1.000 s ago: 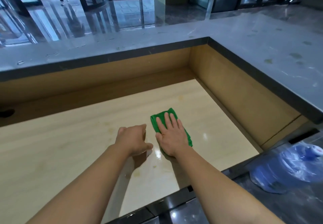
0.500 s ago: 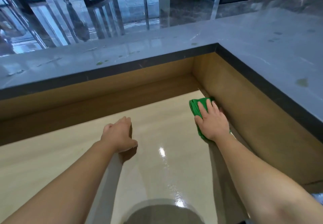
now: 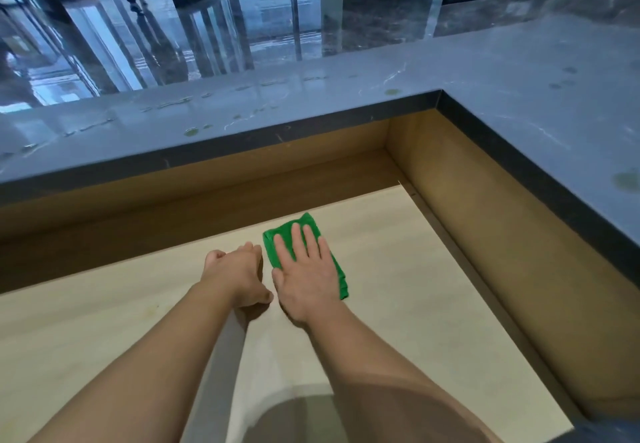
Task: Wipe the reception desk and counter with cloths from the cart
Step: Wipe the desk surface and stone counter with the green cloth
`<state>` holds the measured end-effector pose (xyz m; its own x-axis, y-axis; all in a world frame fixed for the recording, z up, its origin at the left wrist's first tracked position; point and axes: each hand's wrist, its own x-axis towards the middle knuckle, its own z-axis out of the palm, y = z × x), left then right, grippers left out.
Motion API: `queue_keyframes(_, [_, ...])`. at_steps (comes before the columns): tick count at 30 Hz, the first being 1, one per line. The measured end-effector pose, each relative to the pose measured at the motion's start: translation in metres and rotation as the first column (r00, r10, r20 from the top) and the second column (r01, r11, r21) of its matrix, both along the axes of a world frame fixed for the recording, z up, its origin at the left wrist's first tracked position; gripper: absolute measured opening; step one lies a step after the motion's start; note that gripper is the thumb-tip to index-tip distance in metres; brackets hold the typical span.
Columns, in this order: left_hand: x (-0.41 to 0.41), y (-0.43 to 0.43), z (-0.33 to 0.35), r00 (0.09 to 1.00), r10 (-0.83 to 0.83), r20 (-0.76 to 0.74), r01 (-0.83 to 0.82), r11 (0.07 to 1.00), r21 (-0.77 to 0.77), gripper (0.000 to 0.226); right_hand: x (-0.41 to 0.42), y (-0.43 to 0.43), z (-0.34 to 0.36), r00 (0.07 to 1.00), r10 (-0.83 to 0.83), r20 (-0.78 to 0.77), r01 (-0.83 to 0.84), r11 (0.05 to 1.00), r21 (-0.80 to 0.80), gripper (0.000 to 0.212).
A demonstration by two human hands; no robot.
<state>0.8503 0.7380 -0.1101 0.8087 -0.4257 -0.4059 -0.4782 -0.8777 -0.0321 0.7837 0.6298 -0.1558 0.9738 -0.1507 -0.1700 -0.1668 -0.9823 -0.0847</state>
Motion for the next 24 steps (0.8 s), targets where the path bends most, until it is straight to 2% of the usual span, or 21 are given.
queue_keyframes(2, [0.002, 0.000, 0.000, 1.000, -0.011, 0.015, 0.011, 1.000, 0.011, 0.058, 0.001, -0.021, 0.003, 0.996, 0.084, 0.006, -0.084, 0.996, 0.007, 0.059])
queue_keyframes(4, [0.007, -0.001, 0.003, 0.998, -0.011, 0.067, 0.011, 1.000, -0.008, 0.044, 0.001, -0.055, 0.005, 0.996, 0.081, 0.027, -0.081, 0.997, 0.016, 0.058])
queue_keyframes(6, [0.010, -0.001, 0.006, 0.988, -0.019, 0.156, 0.023, 0.999, -0.023, 0.033, 0.001, -0.093, 0.003, 1.000, -0.016, 0.025, 0.016, 1.000, -0.002, 0.061])
queue_keyframes(8, [0.016, 0.000, 0.007, 0.975, -0.036, 0.218, 0.046, 0.998, -0.041, 0.031, 0.002, -0.127, 0.003, 0.990, -0.137, 0.025, 0.138, 0.990, -0.035, 0.067])
queue_keyframes(11, [0.028, 0.002, 0.006, 0.979, -0.036, 0.200, 0.046, 0.998, -0.045, 0.051, 0.002, -0.167, 0.003, 0.956, -0.294, 0.016, 0.294, 0.956, -0.016, 0.060])
queue_keyframes(14, [0.038, 0.009, 0.004, 0.995, 0.006, 0.097, -0.006, 1.000, 0.002, 0.095, 0.006, -0.175, 0.002, 0.916, -0.400, 0.030, 0.400, 0.917, 0.010, 0.059])
queue_keyframes(15, [0.040, 0.011, 0.003, 0.998, 0.027, 0.064, -0.028, 1.000, 0.006, 0.102, 0.008, -0.170, 0.000, 0.904, -0.427, 0.028, 0.427, 0.904, 0.002, 0.060])
queue_keyframes(17, [0.043, 0.013, 0.002, 0.999, 0.048, 0.019, -0.048, 0.999, -0.001, 0.103, 0.017, -0.153, 0.000, 0.882, -0.472, 0.012, 0.472, 0.881, -0.024, 0.060])
queue_keyframes(20, [0.045, 0.012, 0.003, 0.999, 0.042, -0.006, -0.041, 0.999, 0.025, 0.100, 0.036, -0.113, 0.001, 0.906, -0.423, -0.004, 0.423, 0.906, -0.032, 0.060])
queue_keyframes(24, [0.048, 0.005, 0.006, 0.999, 0.035, -0.037, -0.031, 0.995, 0.093, 0.100, 0.068, -0.041, 0.004, 0.987, -0.161, 0.012, 0.162, 0.987, -0.023, 0.058])
